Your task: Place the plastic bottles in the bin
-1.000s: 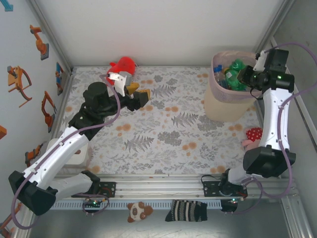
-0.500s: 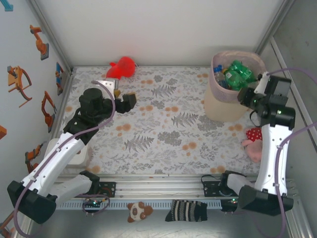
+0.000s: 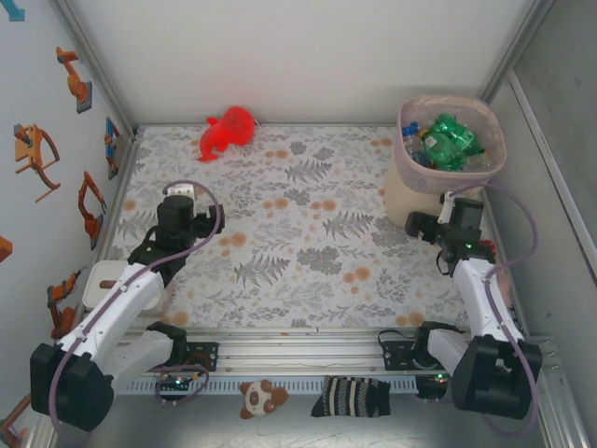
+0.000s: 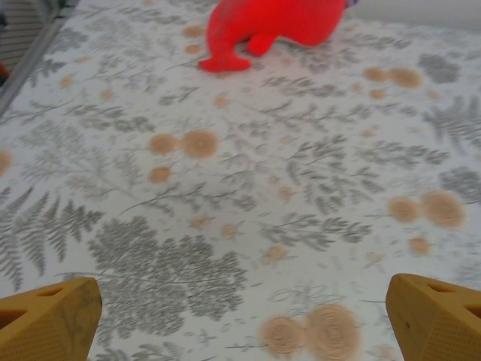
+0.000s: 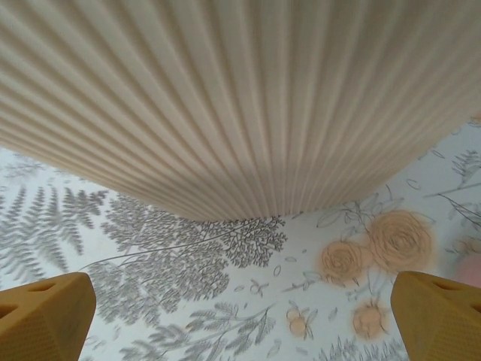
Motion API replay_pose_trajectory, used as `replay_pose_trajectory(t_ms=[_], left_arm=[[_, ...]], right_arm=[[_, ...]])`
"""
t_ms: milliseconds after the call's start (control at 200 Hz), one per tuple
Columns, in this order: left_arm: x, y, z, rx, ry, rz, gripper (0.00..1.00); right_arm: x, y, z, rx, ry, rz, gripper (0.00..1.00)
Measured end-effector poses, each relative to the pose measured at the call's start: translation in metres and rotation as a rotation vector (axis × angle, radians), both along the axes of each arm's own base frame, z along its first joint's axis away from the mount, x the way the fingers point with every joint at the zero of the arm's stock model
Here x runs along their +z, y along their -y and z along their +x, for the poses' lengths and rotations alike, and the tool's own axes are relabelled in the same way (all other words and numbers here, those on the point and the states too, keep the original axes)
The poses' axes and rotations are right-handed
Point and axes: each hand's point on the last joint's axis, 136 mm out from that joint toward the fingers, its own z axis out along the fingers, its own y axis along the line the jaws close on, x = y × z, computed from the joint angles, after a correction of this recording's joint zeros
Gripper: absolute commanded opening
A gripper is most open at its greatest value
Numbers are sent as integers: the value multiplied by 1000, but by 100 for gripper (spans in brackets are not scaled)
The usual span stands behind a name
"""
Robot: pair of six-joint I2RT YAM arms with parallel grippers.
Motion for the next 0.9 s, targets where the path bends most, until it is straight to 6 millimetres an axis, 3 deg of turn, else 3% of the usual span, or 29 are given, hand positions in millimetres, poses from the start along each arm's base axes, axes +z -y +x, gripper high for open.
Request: replay_pose_trajectory(t_ms=[160, 431, 901], left_arm=[[-33, -20, -2, 31, 1, 110, 97], [-69, -45, 17, 53, 18, 155, 97], [-83, -56, 60, -47, 166, 31, 97]], right_arm=[[-30, -4, 17, 15, 73, -42, 99], [-40, 1, 51, 6, 231, -95, 97], [-52, 2, 70, 9, 319, -109, 97]])
